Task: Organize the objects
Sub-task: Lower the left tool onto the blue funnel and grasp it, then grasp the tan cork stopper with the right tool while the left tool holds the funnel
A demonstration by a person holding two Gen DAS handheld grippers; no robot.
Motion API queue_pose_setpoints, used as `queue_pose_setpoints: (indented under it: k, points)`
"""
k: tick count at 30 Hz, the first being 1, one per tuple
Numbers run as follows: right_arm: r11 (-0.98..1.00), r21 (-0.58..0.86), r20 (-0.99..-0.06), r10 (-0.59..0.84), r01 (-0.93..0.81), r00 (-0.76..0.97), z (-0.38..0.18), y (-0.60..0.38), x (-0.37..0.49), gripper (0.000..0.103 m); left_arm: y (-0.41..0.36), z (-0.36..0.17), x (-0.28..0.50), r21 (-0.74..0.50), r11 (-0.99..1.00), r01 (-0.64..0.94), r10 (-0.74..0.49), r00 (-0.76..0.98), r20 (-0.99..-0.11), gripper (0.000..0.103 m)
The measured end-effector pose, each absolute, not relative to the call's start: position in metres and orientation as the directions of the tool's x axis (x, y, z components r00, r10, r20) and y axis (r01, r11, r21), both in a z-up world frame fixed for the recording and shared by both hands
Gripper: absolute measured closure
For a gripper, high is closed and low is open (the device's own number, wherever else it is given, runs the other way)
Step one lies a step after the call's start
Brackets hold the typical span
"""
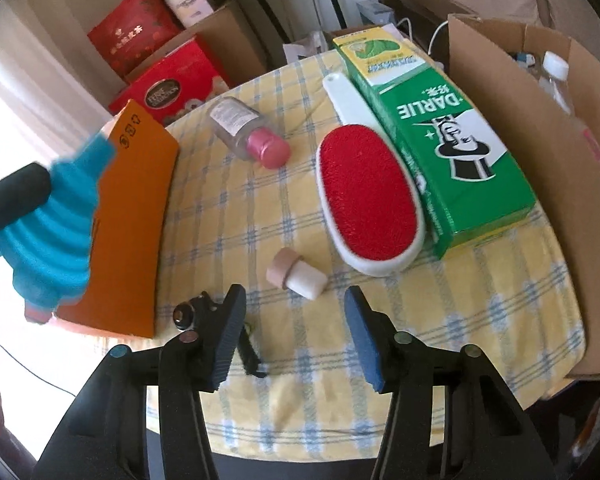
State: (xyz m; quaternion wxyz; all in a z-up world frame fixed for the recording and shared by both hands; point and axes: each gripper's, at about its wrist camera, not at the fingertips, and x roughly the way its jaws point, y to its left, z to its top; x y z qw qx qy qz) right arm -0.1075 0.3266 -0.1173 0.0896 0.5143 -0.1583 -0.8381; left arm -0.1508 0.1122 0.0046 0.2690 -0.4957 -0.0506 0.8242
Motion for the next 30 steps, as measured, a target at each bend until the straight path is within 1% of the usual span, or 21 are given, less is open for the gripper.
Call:
queue_pose_setpoints:
  k: [3, 7, 9, 12, 16, 17, 18, 26, 30]
  points:
    - [-0.914, 0.404, -0.818, -0.342, -0.039, -0.462, -0.117, 0.326, -0.113, 0.050, 0.106, 0.002, -0.149, -0.365, -0.848, -0.384, 0.502, -0.365, -0.784, 0.060]
    - [-0.921, 0.382, -0.831, -0.305, -0.078, -0.465, -0.119, 0.322, -0.120, 0.051, 0.101, -0.001, -0.149, -0.366, -0.850, -0.379, 0.500, -0.361, -0.787, 0.061]
    - [-0.924, 0.371, -0.842, -0.293, -0.091, -0.453, -0.123, 0.321, -0.124, 0.058, 0.101, -0.004, -0.147, -0.370, -0.848, -0.380, 0.502, -0.349, -0.791, 0.061]
    - [-0.931, 0.353, -0.847, -0.277, -0.091, -0.453, -0.125, 0.319, -0.124, 0.062, 0.102, -0.009, -0.143, -0.365, -0.843, -0.396, 0.502, -0.332, -0.799, 0.061]
    - [-0.937, 0.338, -0.848, -0.263, -0.087, -0.461, -0.125, 0.318, -0.125, 0.063, 0.110, -0.012, -0.133, -0.359, -0.828, -0.430, 0.508, -0.306, -0.805, 0.061]
    - [-0.941, 0.330, -0.849, -0.257, -0.082, -0.462, -0.125, 0.318, -0.126, 0.066, 0.111, -0.012, -0.130, -0.357, -0.826, -0.437, 0.509, -0.302, -0.806, 0.061]
    - [-0.943, 0.325, -0.849, -0.257, -0.074, -0.462, -0.125, 0.317, -0.126, 0.067, 0.113, -0.012, -0.128, -0.356, -0.822, -0.445, 0.510, -0.297, -0.807, 0.061]
    - [-0.940, 0.340, -0.826, -0.287, -0.024, -0.484, -0.118, 0.317, -0.115, 0.067, 0.117, -0.014, -0.108, -0.350, -0.796, -0.494, 0.524, -0.275, -0.806, 0.058]
    - [-0.940, 0.341, -0.815, -0.297, 0.003, -0.498, -0.107, 0.320, -0.106, 0.067, 0.124, -0.018, -0.092, -0.316, -0.783, -0.536, 0.514, -0.272, -0.813, 0.055]
